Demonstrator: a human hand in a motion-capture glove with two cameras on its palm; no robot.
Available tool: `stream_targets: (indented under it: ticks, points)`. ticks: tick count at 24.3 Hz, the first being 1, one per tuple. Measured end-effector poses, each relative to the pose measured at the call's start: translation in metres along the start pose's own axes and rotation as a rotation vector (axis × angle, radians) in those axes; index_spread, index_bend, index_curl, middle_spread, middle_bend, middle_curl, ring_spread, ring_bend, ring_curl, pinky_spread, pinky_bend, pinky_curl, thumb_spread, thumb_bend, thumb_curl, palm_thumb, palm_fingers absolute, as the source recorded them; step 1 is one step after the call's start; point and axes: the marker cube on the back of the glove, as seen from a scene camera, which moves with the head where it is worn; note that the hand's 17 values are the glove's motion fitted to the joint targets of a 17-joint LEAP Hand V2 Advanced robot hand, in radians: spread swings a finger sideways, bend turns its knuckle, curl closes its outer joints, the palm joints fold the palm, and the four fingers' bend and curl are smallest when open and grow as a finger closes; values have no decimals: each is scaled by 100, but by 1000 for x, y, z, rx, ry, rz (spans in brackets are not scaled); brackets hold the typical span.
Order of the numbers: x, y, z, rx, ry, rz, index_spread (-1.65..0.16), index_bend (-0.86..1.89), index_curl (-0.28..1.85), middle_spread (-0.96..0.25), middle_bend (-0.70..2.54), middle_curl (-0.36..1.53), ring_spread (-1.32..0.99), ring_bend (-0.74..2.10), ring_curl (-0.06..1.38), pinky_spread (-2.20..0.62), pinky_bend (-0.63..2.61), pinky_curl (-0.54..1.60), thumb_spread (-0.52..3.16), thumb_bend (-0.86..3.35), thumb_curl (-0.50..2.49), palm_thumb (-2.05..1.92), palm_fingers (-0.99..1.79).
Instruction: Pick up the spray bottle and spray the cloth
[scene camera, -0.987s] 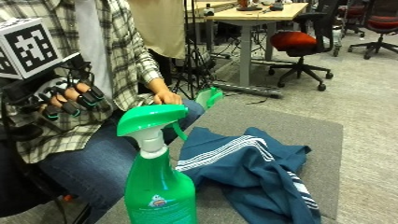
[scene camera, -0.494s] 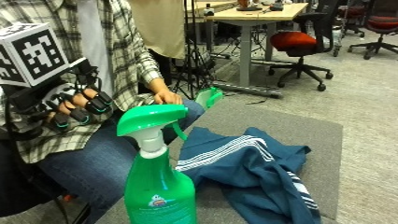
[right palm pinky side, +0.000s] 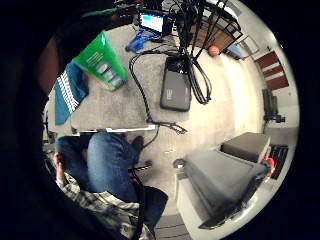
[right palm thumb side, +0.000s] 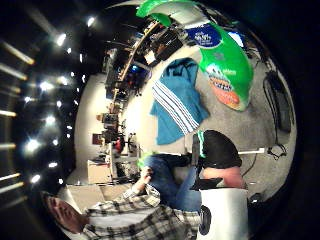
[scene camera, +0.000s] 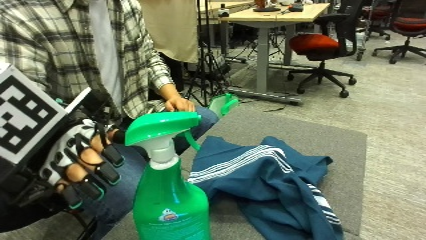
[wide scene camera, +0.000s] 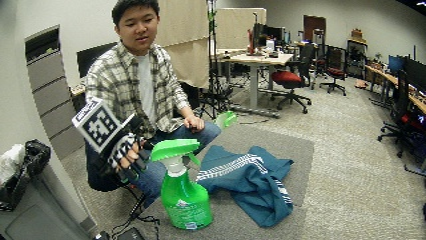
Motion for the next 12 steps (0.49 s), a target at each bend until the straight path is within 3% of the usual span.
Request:
stream_targets:
  ticks: [12]
  points:
    - [21,-77,25,218,-433,79,-27,13,25,-4,20,28,0,42,28,17,51,24,112,11,36,66,33]
